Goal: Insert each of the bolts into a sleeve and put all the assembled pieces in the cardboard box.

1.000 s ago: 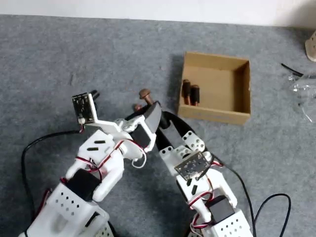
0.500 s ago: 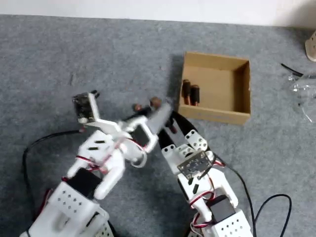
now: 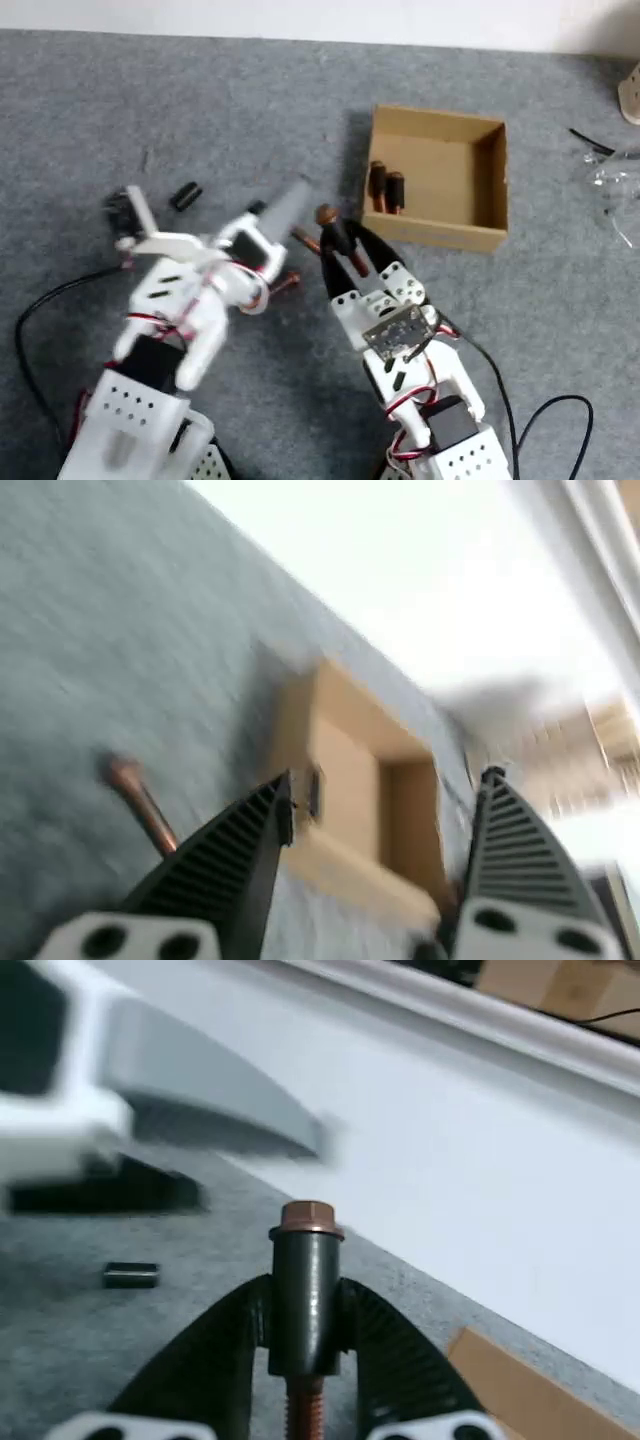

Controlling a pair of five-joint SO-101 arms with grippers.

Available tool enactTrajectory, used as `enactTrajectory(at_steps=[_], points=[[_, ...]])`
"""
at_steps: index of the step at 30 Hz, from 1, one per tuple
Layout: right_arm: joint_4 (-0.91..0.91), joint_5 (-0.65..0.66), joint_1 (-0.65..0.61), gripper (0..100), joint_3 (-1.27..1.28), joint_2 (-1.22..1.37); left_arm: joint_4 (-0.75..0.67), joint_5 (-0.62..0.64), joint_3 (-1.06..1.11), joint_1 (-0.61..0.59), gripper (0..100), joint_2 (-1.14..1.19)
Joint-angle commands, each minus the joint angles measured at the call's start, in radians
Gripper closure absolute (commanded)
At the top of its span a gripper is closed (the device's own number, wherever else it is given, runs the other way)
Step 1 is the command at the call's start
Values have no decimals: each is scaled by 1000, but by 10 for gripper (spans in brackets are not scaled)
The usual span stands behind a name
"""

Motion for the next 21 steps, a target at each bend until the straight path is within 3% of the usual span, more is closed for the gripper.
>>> enactTrajectory(at_steps=[1, 5, 10, 14, 21], points=[[-12, -26, 41, 995, 102, -18, 58, 14, -21, -42, 723, -145], [-13, -118, 81, 995, 102, -18, 63, 2, 51, -48, 768, -289], [-8, -133, 82, 995, 102, -18, -51, -161, 213, -42, 1000, -404], [-8, -130, 85, 995, 101, -18, -101, -270, 259, -65, 998, -407], [38, -135, 101, 995, 102, -16, -106, -661, 234, -157, 994, -222]])
